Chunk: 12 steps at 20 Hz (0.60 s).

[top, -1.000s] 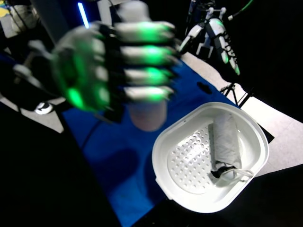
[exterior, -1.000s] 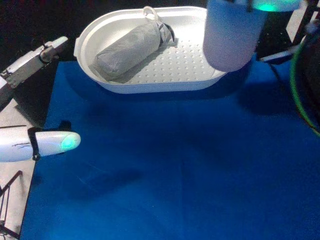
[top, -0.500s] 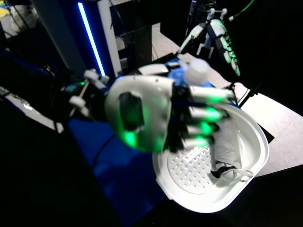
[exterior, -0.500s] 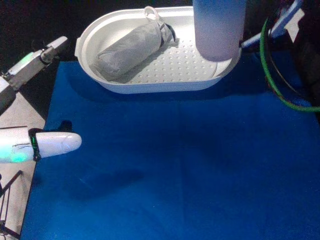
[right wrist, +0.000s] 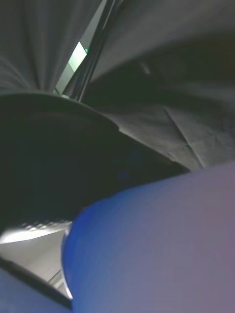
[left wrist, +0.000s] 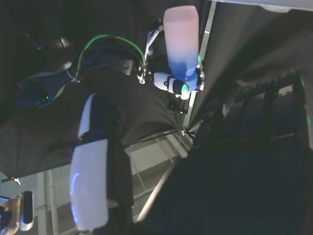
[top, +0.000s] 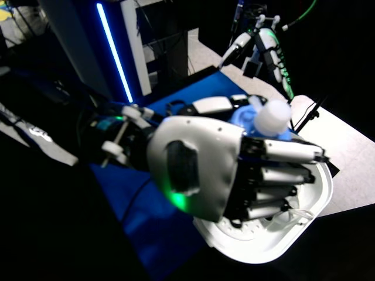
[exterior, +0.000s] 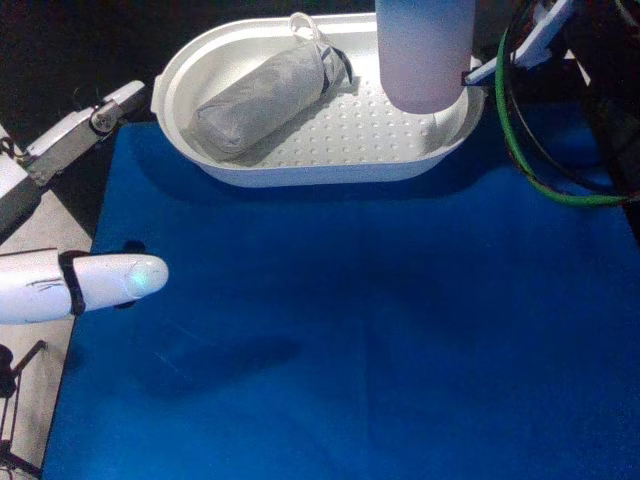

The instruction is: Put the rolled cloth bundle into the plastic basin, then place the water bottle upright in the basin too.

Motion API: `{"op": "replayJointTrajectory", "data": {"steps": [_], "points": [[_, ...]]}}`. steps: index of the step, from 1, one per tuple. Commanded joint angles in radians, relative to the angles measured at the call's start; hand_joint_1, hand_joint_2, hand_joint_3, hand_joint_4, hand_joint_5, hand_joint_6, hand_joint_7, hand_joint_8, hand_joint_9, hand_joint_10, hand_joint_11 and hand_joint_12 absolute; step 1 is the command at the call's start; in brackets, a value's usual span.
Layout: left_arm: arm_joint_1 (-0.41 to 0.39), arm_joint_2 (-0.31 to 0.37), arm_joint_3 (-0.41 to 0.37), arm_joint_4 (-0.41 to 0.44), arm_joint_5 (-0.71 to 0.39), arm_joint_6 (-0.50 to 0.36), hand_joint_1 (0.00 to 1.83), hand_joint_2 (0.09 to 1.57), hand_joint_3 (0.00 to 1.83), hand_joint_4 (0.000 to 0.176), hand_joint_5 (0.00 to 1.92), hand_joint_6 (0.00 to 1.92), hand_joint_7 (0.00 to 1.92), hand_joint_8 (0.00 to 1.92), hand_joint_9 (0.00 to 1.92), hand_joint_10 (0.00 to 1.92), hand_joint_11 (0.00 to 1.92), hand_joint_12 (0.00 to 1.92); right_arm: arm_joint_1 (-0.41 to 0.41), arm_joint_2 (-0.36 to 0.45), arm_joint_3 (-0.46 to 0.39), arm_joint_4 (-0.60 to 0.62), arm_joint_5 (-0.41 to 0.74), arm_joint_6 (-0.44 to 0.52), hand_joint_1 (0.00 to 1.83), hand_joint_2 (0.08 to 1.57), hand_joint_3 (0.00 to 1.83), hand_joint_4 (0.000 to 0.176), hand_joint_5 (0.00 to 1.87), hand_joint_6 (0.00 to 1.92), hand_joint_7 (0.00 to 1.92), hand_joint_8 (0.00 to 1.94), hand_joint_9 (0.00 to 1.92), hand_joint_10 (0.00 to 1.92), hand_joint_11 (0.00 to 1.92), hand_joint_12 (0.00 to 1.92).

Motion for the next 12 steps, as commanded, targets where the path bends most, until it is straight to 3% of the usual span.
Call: {"op": "replayJointTrajectory", "data": {"steps": [1, 2, 3, 4, 5, 6, 7, 8, 9, 11, 12], "points": [[-0.01, -0.006, 0.004, -0.006, -0.133, -0.014, 0.56, 0.88, 0.0, 0.176, 0.0, 0.0, 0.0, 0.0, 0.0, 0.0, 0.0, 0.0, 0.008, -0.006, 0.007, 0.011, 0.145, 0.017, 0.93, 1.27, 0.0, 0.0, 0.65, 1.79, 0.86, 1.93, 1.03, 1.92, 1.09, 1.92], [-0.01, -0.008, 0.005, -0.005, -0.134, -0.015, 0.56, 0.88, 0.0, 0.176, 0.0, 0.0, 0.0, 0.0, 0.0, 0.0, 0.0, 0.0, 0.003, -0.008, 0.008, 0.012, 0.145, 0.017, 0.93, 1.27, 0.0, 0.0, 0.65, 1.79, 0.86, 1.93, 1.03, 1.92, 1.09, 1.92], [-0.01, -0.009, 0.005, -0.004, -0.134, -0.016, 0.57, 0.89, 0.0, 0.176, 0.0, 0.0, 0.0, 0.0, 0.0, 0.0, 0.0, 0.0, -0.006, -0.011, 0.011, 0.015, 0.145, 0.017, 0.94, 1.3, 0.0, 0.0, 0.66, 1.57, 0.86, 1.77, 0.96, 1.89, 1.0, 1.92], [-0.011, -0.009, 0.006, -0.003, -0.135, -0.016, 0.57, 0.87, 0.0, 0.176, 0.0, 0.0, 0.0, 0.0, 0.0, 0.0, 0.0, 0.0, -0.017, -0.016, 0.013, 0.023, 0.145, 0.017, 0.9, 1.28, 0.0, 0.087, 0.7, 1.43, 0.84, 1.18, 0.78, 1.5, 0.7, 1.8], [-0.011, -0.009, 0.005, -0.003, -0.135, -0.016, 0.57, 0.87, 0.0, 0.176, 0.0, 0.0, 0.0, 0.0, 0.0, 0.0, 0.0, 0.0, -0.023, -0.018, 0.014, 0.028, 0.145, 0.017, 0.9, 1.28, 0.0, 0.088, 0.69, 1.43, 0.9, 0.77, 0.76, 1.21, 0.64, 1.6], [-0.011, -0.009, 0.005, -0.003, -0.136, -0.016, 0.57, 0.87, 0.0, 0.176, 0.0, 0.0, 0.0, 0.0, 0.0, 0.0, 0.0, 0.0, -0.031, -0.021, 0.015, 0.034, 0.145, 0.018, 0.89, 1.29, 0.0, 0.083, 0.68, 1.44, 0.93, 0.63, 0.76, 1.1, 0.62, 1.52], [-0.011, -0.009, 0.005, -0.003, -0.138, -0.017, 0.57, 0.88, 0.0, 0.176, 0.0, 0.0, 0.0, 0.0, 0.0, 0.0, 0.0, 0.0, -0.04, -0.024, 0.015, 0.04, 0.145, 0.02, 0.87, 1.3, 0.0, 0.106, 0.66, 1.47, 0.95, 0.54, 0.76, 1.02, 0.59, 1.46], [-0.011, -0.009, 0.004, -0.004, -0.139, -0.017, 0.57, 0.88, 0.0, 0.176, 0.0, 0.0, 0.0, 0.0, 0.0, 0.0, 0.0, 0.0, -0.047, -0.026, 0.016, 0.042, 0.145, 0.028, 0.85, 1.31, 0.0, 0.117, 0.64, 1.49, 0.93, 0.53, 0.74, 1.01, 0.56, 1.44], [-0.011, -0.009, 0.004, -0.004, -0.14, -0.018, 0.57, 0.88, 0.0, 0.176, 0.0, 0.0, 0.0, 0.0, 0.0, 0.0, 0.0, 0.0, -0.054, -0.028, 0.019, 0.043, 0.145, 0.041, 0.84, 1.32, 0.0, 0.115, 0.62, 1.52, 0.94, 0.48, 0.76, 0.91, 0.57, 1.34], [-0.011, -0.01, 0.004, -0.004, -0.14, -0.019, 0.57, 0.88, 0.0, 0.176, 0.0, 0.0, 0.0, 0.0, 0.0, 0.0, 0.0, 0.0, -0.065, -0.032, 0.026, 0.044, 0.145, 0.066, 0.85, 1.33, 0.0, 0.096, 0.62, 1.52, 0.95, 0.42, 0.78, 0.86, 0.57, 1.32], [-0.011, -0.01, 0.003, -0.004, -0.14, -0.02, 0.57, 0.88, 0.0, 0.176, 0.0, 0.0, 0.0, 0.0, 0.0, 0.0, 0.0, 0.0, -0.068, -0.033, 0.027, 0.046, 0.145, 0.07, 0.83, 1.33, 0.0, 0.112, 0.62, 1.53, 0.94, 0.4, 0.76, 0.85, 0.55, 1.31]]}}
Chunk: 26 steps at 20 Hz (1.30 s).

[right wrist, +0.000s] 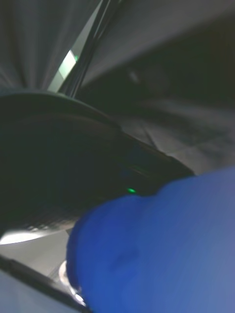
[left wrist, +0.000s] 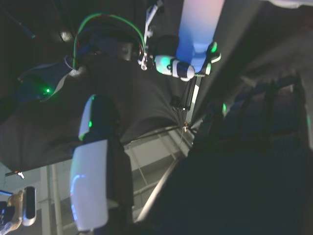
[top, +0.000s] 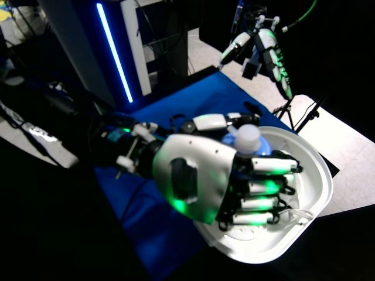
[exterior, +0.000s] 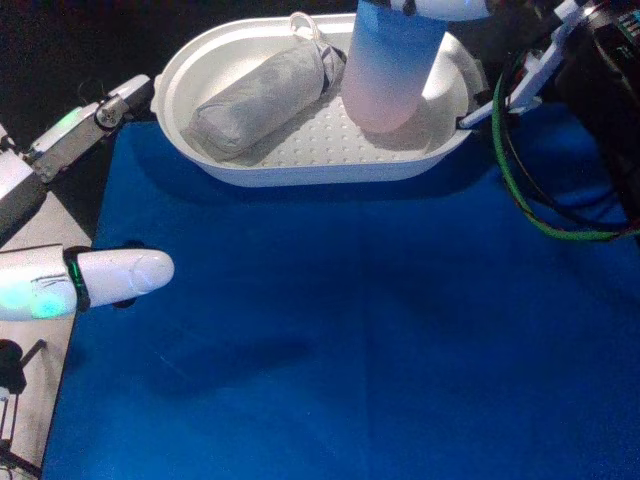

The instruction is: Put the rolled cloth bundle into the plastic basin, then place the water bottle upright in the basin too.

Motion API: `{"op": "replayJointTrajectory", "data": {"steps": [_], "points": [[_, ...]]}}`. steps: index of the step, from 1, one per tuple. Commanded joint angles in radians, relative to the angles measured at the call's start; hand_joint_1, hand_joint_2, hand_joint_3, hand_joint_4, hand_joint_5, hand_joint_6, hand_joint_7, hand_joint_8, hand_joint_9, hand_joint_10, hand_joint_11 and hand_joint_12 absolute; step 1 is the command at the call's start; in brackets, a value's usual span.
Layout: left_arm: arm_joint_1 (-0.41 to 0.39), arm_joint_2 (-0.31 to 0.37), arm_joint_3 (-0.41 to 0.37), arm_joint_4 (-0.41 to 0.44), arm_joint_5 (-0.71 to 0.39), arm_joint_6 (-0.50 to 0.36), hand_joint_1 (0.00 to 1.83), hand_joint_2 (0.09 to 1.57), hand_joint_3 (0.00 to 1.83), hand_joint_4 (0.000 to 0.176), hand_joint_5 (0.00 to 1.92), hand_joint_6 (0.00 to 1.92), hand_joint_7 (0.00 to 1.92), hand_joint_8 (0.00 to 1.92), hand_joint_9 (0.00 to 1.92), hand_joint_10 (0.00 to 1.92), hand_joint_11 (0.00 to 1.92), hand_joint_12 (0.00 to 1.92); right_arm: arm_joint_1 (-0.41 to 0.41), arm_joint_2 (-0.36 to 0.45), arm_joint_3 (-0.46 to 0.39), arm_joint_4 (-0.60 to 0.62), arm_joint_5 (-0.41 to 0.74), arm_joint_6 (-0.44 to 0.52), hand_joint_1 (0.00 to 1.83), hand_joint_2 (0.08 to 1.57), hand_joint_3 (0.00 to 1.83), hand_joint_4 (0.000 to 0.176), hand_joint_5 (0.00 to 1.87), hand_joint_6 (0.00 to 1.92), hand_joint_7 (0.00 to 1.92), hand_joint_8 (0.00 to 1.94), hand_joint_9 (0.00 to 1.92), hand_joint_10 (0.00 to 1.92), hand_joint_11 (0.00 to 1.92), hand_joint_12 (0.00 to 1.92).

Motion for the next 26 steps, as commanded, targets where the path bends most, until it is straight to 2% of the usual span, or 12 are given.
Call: {"op": "replayJointTrajectory", "data": {"steps": [1, 2, 3, 4, 6, 7, 9, 10, 11, 14, 20, 26], "points": [[-0.01, -0.004, 0.002, -0.009, -0.129, -0.011, 0.55, 0.87, 0.0, 0.176, 0.0, 0.0, 0.0, 0.0, 0.0, 0.0, 0.0, 0.0, 0.002, 0.0, 0.006, 0.014, 0.156, 0.021, 0.83, 1.33, 0.0, 0.112, 0.61, 1.53, 0.97, 0.33, 0.77, 0.82, 0.54, 1.31], [-0.009, -0.004, 0.001, -0.01, -0.13, -0.011, 0.55, 0.87, 0.0, 0.176, 0.0, 0.0, 0.0, 0.0, 0.0, 0.0, 0.0, 0.0, -0.001, 0.0, 0.006, 0.014, 0.156, 0.024, 0.82, 1.33, 0.0, 0.119, 0.6, 1.54, 0.98, 0.29, 0.78, 0.79, 0.53, 1.28], [-0.009, -0.004, 0.001, -0.01, -0.131, -0.011, 0.57, 0.88, 0.0, 0.176, 0.0, 0.0, 0.0, 0.0, 0.0, 0.0, 0.0, 0.0, -0.002, 0.0, 0.006, 0.014, 0.156, 0.027, 0.55, 1.38, 0.0, 0.0, 0.79, 0.35, 0.98, 0.2, 0.79, 0.65, 0.51, 1.2], [-0.009, -0.004, 0.0, -0.01, -0.131, -0.011, 0.57, 0.88, 0.0, 0.176, 0.0, 0.0, 0.0, 0.0, 0.0, 0.0, 0.0, 0.0, -0.005, 0.0, 0.005, 0.014, 0.156, 0.03, 0.56, 1.39, 0.0, 0.0, 0.83, 0.15, 0.98, 0.15, 0.81, 0.58, 0.51, 1.16], [-0.009, -0.005, 0.0, -0.01, -0.132, -0.011, 0.58, 0.88, 0.0, 0.176, 0.0, 0.0, 0.0, 0.0, 0.0, 0.0, 0.0, 0.0, -0.014, 0.0, 0.005, 0.014, 0.156, 0.045, 0.53, 1.34, 0.0, 0.0, 0.62, 0.0, 0.75, 0.0, 0.73, 0.04, 0.27, 1.03], [-0.01, -0.005, 0.0, -0.011, -0.133, -0.011, 0.59, 0.88, 0.0, 0.176, 0.0, 0.0, 0.0, 0.0, 0.0, 0.0, 0.0, 0.0, -0.019, 0.0, 0.005, 0.014, 0.156, 0.054, 0.5, 1.34, 0.0, 0.013, 0.54, 0.0, 0.67, 0.0, 0.66, 0.01, 0.2, 0.97], [-0.009, -0.005, -0.002, -0.012, -0.134, -0.011, 0.58, 0.89, 0.0, 0.176, 0.0, 0.0, 0.0, 0.0, 0.0, 0.0, 0.0, 0.0, -0.032, 0.001, 0.006, 0.014, 0.156, 0.075, 0.45, 1.29, 0.0, 0.065, 0.35, 0.0, 0.48, 0.0, 0.43, 0.0, 0.03, 0.73], [-0.009, -0.005, -0.002, -0.013, -0.134, -0.011, 0.58, 0.89, 0.0, 0.176, 0.0, 0.0, 0.0, 0.0, 0.0, 0.0, 0.0, 0.0, -0.035, 0.001, 0.005, 0.014, 0.156, 0.077, 0.39, 1.24, 0.0, 0.133, 0.22, 0.0, 0.33, 0.0, 0.27, 0.0, 0.0, 0.52], [-0.009, -0.005, -0.002, -0.015, -0.133, -0.011, 0.59, 0.88, 0.0, 0.176, 0.0, 0.0, 0.0, 0.0, 0.0, 0.0, 0.0, 0.0, -0.037, 0.002, 0.005, 0.014, 0.156, 0.077, 0.36, 1.18, 0.0, 0.174, 0.11, 0.0, 0.19, 0.0, 0.15, 0.0, 0.0, 0.35], [-0.009, -0.005, -0.002, -0.017, -0.134, -0.011, 0.6, 0.87, 0.0, 0.176, 0.0, 0.0, 0.0, 0.0, 0.0, 0.0, 0.0, 0.0, -0.041, 0.004, 0.001, 0.013, 0.156, 0.077, 0.41, 1.12, 0.0, 0.176, 0.0, 0.0, 0.02, 0.0, 0.01, 0.0, 0.0, 0.18], [-0.009, -0.005, -0.004, -0.02, -0.136, -0.011, 0.61, 0.86, 0.0, 0.176, 0.0, 0.0, 0.0, 0.0, 0.0, 0.0, 0.0, 0.0, -0.047, 0.02, -0.016, 0.01, 0.156, 0.077, 0.42, 1.09, 0.0, 0.176, 0.0, 0.0, 0.0, 0.0, 0.0, 0.0, 0.0, 0.13], [-0.007, 0.006, -0.007, -0.037, -0.142, -0.008, 0.63, 0.85, 0.0, 0.176, 0.0, 0.0, 0.0, 0.0, 0.0, 0.0, 0.0, 0.0, -0.064, 0.124, -0.109, -0.032, 0.227, 0.077, 0.47, 1.06, 0.0, 0.176, 0.0, 0.0, 0.01, 0.0, 0.0, 0.0, 0.01, 0.04]]}}
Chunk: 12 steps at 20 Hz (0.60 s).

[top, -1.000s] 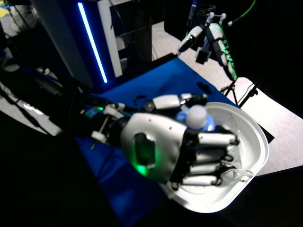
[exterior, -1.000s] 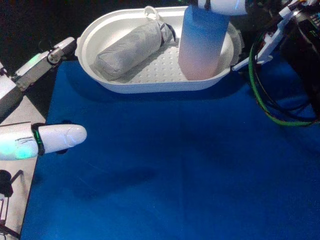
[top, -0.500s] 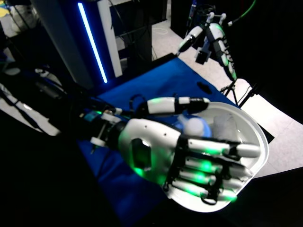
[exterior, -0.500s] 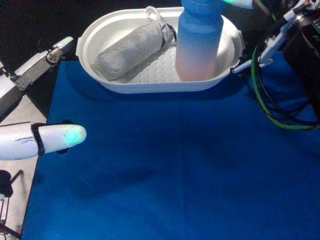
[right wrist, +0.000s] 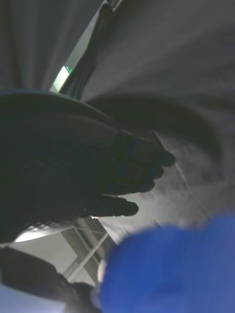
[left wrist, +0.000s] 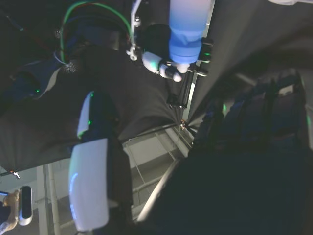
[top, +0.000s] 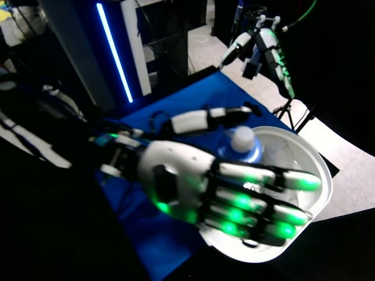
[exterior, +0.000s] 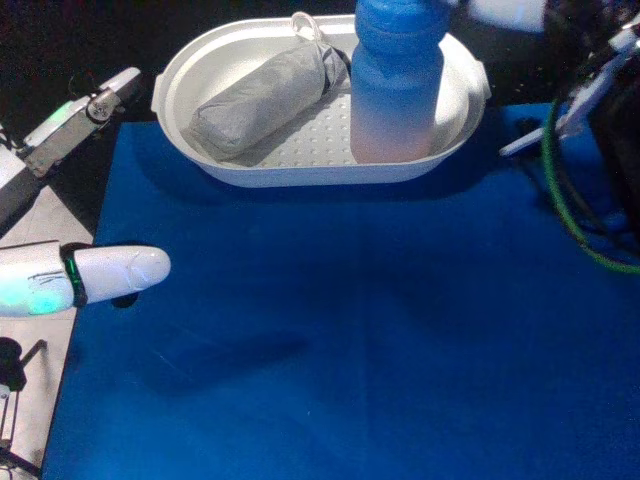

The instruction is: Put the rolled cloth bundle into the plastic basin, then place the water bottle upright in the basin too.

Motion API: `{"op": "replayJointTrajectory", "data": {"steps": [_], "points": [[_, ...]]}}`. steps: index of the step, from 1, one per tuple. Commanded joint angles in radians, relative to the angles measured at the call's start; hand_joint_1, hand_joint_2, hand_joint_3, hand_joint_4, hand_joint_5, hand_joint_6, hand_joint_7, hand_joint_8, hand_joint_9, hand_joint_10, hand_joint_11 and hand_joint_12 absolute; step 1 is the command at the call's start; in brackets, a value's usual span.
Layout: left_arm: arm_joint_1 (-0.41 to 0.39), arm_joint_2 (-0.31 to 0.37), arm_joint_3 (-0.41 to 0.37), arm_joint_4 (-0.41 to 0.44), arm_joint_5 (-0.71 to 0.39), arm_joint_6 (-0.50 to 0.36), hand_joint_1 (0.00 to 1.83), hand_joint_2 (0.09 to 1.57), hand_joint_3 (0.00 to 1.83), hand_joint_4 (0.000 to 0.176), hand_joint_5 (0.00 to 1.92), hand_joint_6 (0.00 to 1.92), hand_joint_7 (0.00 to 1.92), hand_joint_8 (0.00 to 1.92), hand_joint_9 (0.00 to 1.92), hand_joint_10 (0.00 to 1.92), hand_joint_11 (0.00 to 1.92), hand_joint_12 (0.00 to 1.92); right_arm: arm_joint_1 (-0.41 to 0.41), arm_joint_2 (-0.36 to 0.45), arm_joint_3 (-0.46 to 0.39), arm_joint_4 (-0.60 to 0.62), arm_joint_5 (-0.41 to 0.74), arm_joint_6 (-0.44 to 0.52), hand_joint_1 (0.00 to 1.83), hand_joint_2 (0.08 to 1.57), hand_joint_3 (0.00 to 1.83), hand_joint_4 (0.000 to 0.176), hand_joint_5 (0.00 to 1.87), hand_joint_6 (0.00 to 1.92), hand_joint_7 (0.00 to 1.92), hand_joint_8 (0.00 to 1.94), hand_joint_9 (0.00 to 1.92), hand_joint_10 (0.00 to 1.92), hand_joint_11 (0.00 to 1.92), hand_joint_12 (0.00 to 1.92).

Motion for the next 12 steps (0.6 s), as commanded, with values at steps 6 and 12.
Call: {"op": "replayJointTrajectory", "data": {"steps": [6, 12], "points": [[0.005, 0.036, -0.025, -0.028, -0.163, 0.014, 0.62, 0.83, 0.0, 0.176, 0.0, 0.0, 0.0, 0.0, 0.0, 0.0, 0.0, 0.0, -0.041, 0.194, -0.198, -0.069, 0.282, -0.028, 0.44, 1.08, 0.0, 0.176, 0.0, 0.0, 0.0, 0.0, 0.0, 0.0, 0.0, 0.0], [0.039, 0.068, -0.055, -0.061, -0.21, 0.043, 0.59, 0.89, 0.01, 0.176, 0.0, 0.0, 0.0, 0.0, 0.0, 0.0, 0.0, 0.0, -0.236, 0.351, -0.392, -0.048, 0.452, -0.072, 0.59, 1.02, 0.0, 0.176, 0.0, 0.0, 0.0, 0.0, 0.0, 0.0, 0.0, 0.0]]}}
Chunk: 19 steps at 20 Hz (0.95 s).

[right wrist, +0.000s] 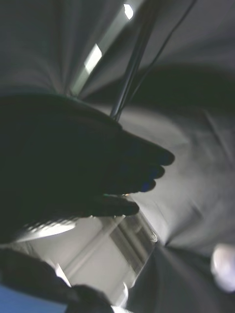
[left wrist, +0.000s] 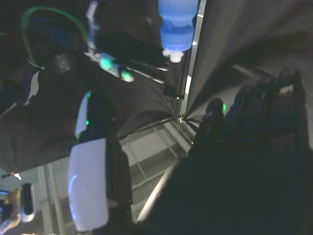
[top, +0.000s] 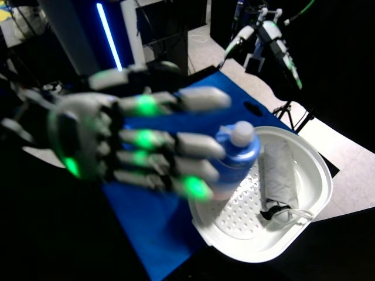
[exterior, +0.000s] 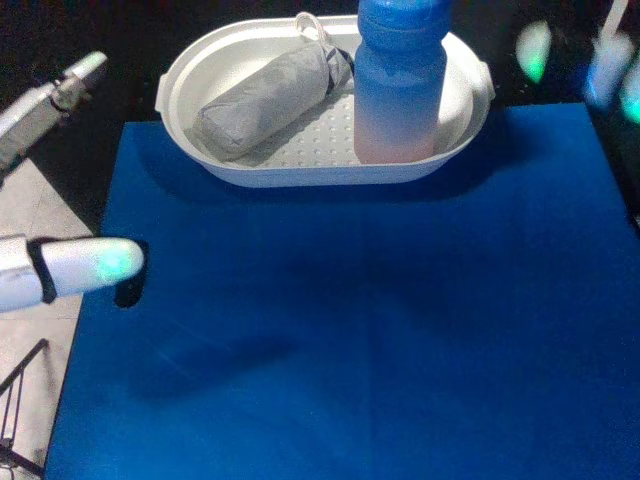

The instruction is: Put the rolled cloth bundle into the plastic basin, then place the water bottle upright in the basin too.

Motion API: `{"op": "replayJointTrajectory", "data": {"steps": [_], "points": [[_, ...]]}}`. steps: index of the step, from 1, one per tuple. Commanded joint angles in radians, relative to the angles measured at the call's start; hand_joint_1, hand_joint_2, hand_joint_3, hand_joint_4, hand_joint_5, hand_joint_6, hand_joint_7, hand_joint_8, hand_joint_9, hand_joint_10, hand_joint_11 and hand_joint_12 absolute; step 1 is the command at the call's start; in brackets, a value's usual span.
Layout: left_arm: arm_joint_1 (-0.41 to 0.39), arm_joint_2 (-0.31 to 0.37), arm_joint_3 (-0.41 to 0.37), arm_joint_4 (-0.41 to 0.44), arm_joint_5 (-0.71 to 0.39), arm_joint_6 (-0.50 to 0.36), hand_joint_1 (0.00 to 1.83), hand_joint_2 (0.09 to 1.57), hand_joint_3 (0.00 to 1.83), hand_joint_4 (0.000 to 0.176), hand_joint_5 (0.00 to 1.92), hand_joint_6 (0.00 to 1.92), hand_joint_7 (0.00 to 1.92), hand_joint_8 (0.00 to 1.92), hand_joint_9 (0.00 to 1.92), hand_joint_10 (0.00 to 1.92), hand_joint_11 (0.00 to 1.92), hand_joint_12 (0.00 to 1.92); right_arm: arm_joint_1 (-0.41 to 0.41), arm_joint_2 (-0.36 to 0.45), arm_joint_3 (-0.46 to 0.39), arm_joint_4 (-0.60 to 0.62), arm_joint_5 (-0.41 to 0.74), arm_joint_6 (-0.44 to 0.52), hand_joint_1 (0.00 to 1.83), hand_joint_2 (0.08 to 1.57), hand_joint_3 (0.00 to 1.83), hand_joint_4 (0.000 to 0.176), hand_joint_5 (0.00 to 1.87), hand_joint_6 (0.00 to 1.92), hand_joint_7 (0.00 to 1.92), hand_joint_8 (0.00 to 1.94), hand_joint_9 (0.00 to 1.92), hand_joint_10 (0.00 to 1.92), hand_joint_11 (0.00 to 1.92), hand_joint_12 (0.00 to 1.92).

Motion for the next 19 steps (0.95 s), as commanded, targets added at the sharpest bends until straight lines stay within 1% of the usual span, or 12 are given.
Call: {"op": "replayJointTrajectory", "data": {"steps": [1, 4, 5, 6, 7, 9, 10, 11, 12, 13, 16, 19], "points": [[0.004, 0.013, -0.007, -0.01, -0.156, 0.0, 0.58, 0.88, 0.0, 0.176, 0.0, 0.0, 0.0, 0.0, 0.0, 0.0, 0.0, 0.0, -0.016, 0.017, -0.018, 0.036, 0.178, 0.005, 0.61, 1.01, 0.0, 0.176, 0.0, 0.0, 0.02, 0.01, 0.0, 0.0, 0.0, 0.0], [0.069, 0.029, -0.03, -0.051, -0.219, 0.001, 0.52, 0.87, 0.0, 0.176, 0.0, 0.0, 0.0, 0.0, 0.0, 0.0, 0.0, 0.0, -0.142, 0.066, -0.101, 0.078, 0.247, -0.013, 0.62, 0.99, 0.0, 0.176, 0.0, 0.0, 0.0, 0.0, 0.0, 0.0, 0.0, 0.0], [0.1, 0.035, -0.041, -0.072, -0.249, 0.001, 0.49, 0.88, 0.0, 0.176, 0.0, 0.0, 0.0, 0.0, 0.0, 0.0, 0.0, 0.0, -0.187, 0.096, -0.146, 0.104, 0.267, -0.06, 0.64, 0.99, 0.0, 0.176, 0.0, 0.0, 0.0, 0.0, 0.0, 0.0, 0.0, 0.0], [0.114, 0.039, -0.047, -0.081, -0.264, 0.001, 0.5, 0.88, 0.0, 0.176, 0.0, 0.0, 0.0, 0.0, 0.0, 0.0, 0.0, 0.0, -0.216, 0.118, -0.176, 0.119, 0.283, -0.083, 0.64, 0.99, 0.0, 0.176, 0.0, 0.0, 0.0, 0.0, 0.0, 0.0, 0.0, 0.0], [0.128, 0.041, -0.052, -0.091, -0.278, 0.001, 0.51, 0.88, 0.0, 0.176, 0.0, 0.0, 0.0, 0.0, 0.0, 0.0, 0.0, 0.0, -0.255, 0.142, -0.205, 0.135, 0.314, -0.088, 0.67, 1.0, 0.0, 0.176, 0.0, 0.0, 0.0, 0.0, 0.0, 0.0, 0.0, 0.0], [0.145, 0.045, -0.061, -0.107, -0.298, 0.002, 0.51, 0.87, 0.0, 0.176, 0.0, 0.0, 0.0, 0.0, 0.0, 0.0, 0.0, 0.0, -0.376, 0.185, -0.275, 0.197, 0.432, -0.097, 0.66, 1.0, 0.0, 0.176, 0.0, 0.0, 0.0, 0.0, 0.0, 0.0, 0.0, 0.0], [0.147, 0.045, -0.065, -0.11, -0.304, 0.002, 0.51, 0.86, 0.0, 0.176, 0.0, 0.0, 0.0, 0.0, 0.0, 0.0, 0.0, 0.0, -0.466, 0.198, -0.318, 0.248, 0.517, -0.105, 0.62, 1.0, 0.0, 0.176, 0.0, 0.0, 0.0, 0.0, 0.0, 0.0, 0.0, 0.0], [0.147, 0.046, -0.069, -0.11, -0.305, 0.003, 0.48, 0.85, 0.0, 0.176, 0.0, 0.0, 0.0, 0.0, 0.0, 0.0, 0.0, 0.0, -0.532, 0.203, -0.348, 0.293, 0.588, -0.105, 0.62, 1.0, 0.0, 0.176, 0.0, 0.0, 0.01, 0.0, 0.0, 0.0, 0.0, 0.0], [0.147, 0.046, -0.073, -0.11, -0.307, 0.007, 0.47, 0.85, 0.0, 0.176, 0.0, 0.0, 0.0, 0.0, 0.0, 0.0, 0.0, 0.0, -0.569, 0.212, -0.373, 0.326, 0.598, -0.105, 0.6, 1.01, 0.0, 0.176, 0.0, 0.0, 0.0, 0.0, 0.0, 0.0, 0.0, 0.0], [0.148, 0.049, -0.08, -0.112, -0.314, 0.012, 0.42, 0.85, 0.0, 0.176, 0.0, 0.0, 0.0, 0.0, 0.0, 0.0, 0.0, 0.0, -0.573, 0.214, -0.386, 0.335, 0.598, -0.105, 0.61, 1.03, 0.01, 0.176, 0.0, 0.0, 0.0, 0.0, 0.0, 0.0, 0.0, 0.0], [0.191, 0.053, -0.099, -0.142, -0.368, 0.014, 0.37, 0.87, 0.0, 0.176, 0.0, 0.0, 0.0, 0.0, 0.0, 0.0, 0.0, 0.0, -0.578, 0.197, -0.386, 0.335, 0.598, -0.11, 0.6, 1.04, 0.01, 0.176, 0.0, 0.0, 0.0, 0.0, 0.0, 0.0, 0.0, 0.0], [0.198, 0.056, -0.108, -0.15, -0.373, 0.015, 0.35, 0.89, 0.01, 0.176, 0.0, 0.0, 0.0, 0.0, 0.0, 0.0, 0.0, 0.0, -0.578, 0.194, -0.385, 0.335, 0.598, -0.11, 0.59, 1.05, 0.01, 0.176, 0.0, 0.0, 0.0, 0.0, 0.0, 0.0, 0.0, 0.0]]}}
